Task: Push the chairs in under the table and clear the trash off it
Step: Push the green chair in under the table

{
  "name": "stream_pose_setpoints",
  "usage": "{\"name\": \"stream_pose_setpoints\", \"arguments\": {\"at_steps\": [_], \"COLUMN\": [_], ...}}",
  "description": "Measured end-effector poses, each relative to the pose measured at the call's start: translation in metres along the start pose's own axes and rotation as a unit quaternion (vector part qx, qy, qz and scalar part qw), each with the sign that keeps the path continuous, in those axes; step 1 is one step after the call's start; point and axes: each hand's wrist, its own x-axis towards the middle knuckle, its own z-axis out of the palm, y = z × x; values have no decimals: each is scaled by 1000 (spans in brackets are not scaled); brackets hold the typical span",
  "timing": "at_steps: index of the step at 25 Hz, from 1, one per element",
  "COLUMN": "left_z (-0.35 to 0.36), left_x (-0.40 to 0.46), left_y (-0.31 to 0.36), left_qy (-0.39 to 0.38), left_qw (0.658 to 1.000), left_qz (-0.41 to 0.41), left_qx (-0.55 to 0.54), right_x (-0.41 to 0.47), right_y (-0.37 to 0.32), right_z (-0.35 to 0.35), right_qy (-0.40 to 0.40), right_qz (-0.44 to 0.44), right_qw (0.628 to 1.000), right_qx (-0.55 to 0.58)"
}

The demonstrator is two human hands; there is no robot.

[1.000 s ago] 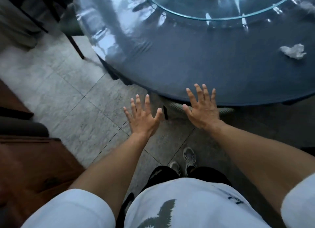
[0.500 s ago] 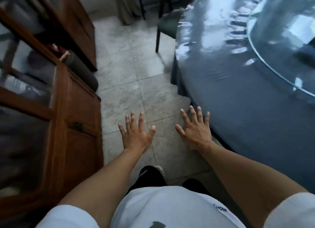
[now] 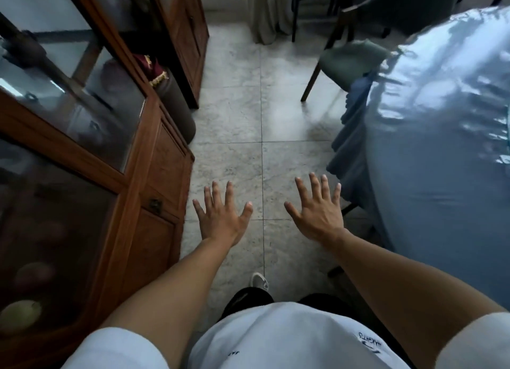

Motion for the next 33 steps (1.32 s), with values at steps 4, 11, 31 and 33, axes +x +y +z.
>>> {"name": "stream_pose_setpoints", "arguments": {"at_steps": [4,11,31,33], "left_z": [-26,-52,-180,-195], "left_x": [62,178,587,636], "left_y": [-15,-1,80,82], "left_qy": [3,-4,7,3], "left_qw": [1000,1000,999,1000], "left_qz": [-3,-20,-35,-23], "left_qx": [-10,0,20,19], "right_x": [64,191,605,647], "right_y": [-32,-29,-3,-8], "right_z": [-17,-42,-180,-193], "right_qy": [0,-9,-10,-10], "right_qz": [-7,-22,-21,-4], "right_qw": [1000,1000,1000,1000], "right_qx": [2,-3,4,-4]}}
